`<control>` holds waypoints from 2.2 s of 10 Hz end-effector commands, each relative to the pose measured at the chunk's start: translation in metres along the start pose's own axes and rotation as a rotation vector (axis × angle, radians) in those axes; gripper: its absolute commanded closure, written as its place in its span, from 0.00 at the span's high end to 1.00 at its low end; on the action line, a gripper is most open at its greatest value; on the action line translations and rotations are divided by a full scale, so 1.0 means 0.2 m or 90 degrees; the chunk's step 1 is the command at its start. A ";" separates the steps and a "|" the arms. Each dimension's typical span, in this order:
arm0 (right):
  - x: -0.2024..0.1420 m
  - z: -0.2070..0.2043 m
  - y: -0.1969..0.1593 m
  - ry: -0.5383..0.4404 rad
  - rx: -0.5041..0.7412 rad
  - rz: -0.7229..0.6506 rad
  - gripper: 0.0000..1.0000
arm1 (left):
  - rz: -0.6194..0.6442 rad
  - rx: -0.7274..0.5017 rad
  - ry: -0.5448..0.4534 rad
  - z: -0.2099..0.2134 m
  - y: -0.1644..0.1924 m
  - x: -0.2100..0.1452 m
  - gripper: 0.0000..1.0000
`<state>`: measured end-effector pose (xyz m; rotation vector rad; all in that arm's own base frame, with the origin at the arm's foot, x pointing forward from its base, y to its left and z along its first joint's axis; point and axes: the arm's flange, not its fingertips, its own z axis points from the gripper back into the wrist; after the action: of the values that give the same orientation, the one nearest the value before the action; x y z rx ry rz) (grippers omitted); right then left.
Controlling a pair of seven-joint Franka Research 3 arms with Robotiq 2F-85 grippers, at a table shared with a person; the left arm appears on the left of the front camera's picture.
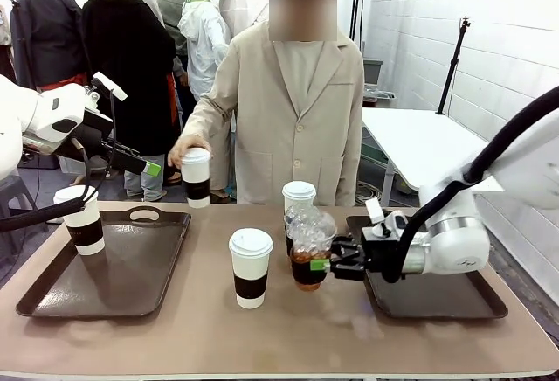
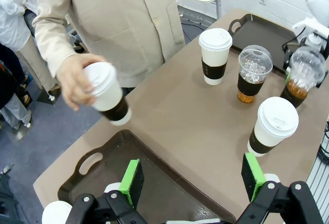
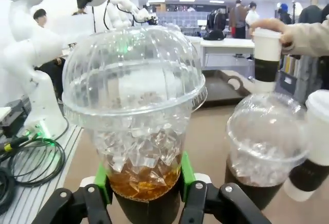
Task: Distribute the coffee onto the tray.
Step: Pick up one iced Americano and place it on the right Handle tray.
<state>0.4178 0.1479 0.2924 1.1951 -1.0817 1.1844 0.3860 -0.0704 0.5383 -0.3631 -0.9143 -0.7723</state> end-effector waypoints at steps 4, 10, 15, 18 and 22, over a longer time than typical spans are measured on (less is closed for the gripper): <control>0.32 0.42 -0.01 0.011 -0.026 -0.014 0.59 | 0.001 -0.003 0.003 0.01 0.01 -0.01 1.00; 0.23 0.77 0.06 0.034 0.029 0.014 0.59 | 0.001 -0.003 0.003 0.01 0.01 -0.01 1.00; 0.01 0.90 0.12 0.006 0.000 0.029 0.59 | 0.001 -0.003 0.003 0.01 0.01 -0.01 1.00; -0.12 0.93 0.15 -0.003 -0.011 0.035 0.59 | 0.001 -0.003 0.003 0.01 0.01 -0.01 1.00; -0.26 0.98 0.15 -0.009 -0.032 0.042 0.59 | 0.001 -0.003 0.003 0.01 0.01 -0.01 1.00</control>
<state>0.3838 -0.0474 0.2588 1.1313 -1.1075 1.1927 0.3859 -0.0703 0.5384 -0.3630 -0.9145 -0.7723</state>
